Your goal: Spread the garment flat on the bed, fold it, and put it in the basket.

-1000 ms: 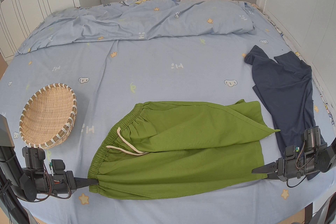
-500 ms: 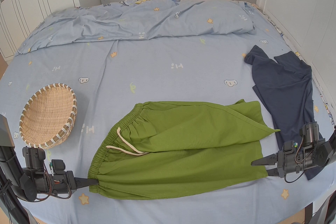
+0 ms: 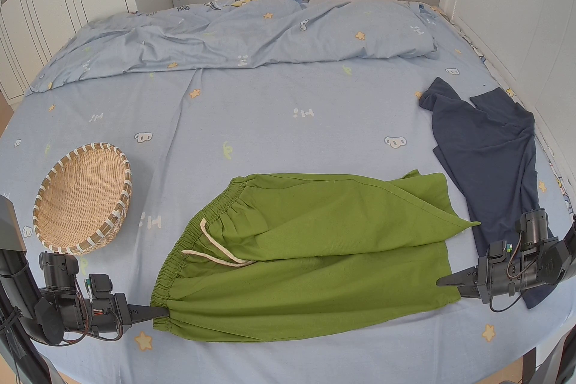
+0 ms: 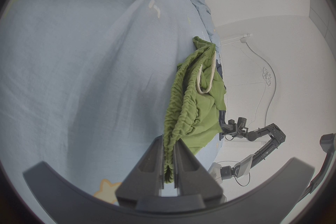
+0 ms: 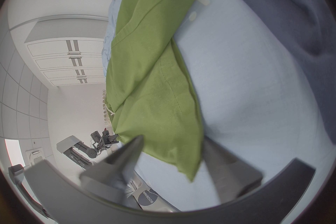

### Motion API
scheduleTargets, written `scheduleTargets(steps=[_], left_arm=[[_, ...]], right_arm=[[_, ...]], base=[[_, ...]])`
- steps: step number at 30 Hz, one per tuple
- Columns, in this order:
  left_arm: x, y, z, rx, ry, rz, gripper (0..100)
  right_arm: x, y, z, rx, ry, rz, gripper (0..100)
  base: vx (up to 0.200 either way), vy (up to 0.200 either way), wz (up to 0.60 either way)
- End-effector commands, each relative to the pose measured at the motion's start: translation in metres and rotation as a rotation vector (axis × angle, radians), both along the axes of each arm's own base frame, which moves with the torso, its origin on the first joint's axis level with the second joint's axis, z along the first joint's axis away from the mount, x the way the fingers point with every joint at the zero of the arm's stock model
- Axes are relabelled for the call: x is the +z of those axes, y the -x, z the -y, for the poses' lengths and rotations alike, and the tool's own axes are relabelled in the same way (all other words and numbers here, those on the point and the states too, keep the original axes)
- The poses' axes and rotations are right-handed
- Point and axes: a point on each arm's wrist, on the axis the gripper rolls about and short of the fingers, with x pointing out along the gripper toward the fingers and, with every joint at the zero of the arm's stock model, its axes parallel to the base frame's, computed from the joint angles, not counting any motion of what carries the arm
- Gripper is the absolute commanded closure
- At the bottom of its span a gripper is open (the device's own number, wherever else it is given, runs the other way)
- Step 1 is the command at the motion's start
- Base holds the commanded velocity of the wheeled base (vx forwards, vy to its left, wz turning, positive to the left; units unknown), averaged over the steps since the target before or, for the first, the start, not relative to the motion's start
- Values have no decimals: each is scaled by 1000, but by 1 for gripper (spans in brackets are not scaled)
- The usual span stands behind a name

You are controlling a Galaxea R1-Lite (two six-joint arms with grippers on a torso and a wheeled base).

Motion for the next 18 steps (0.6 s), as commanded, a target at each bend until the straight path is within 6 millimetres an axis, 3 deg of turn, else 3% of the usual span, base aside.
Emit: scheduleTargets(steps=[1,12,18], left_arm=[[0,0,0,0,0,-1,100],[2,1,0,7,5,-3,100],[4,9,1,14,9,-20,100]], right_arm=[[-2,0,0,3,-4,-8,100],[0,5,-1,2,-5,-15,100],[32,30,-5,8,-1,21,100]], base=[[0,0,0],[0,0,0],[0,0,0]])
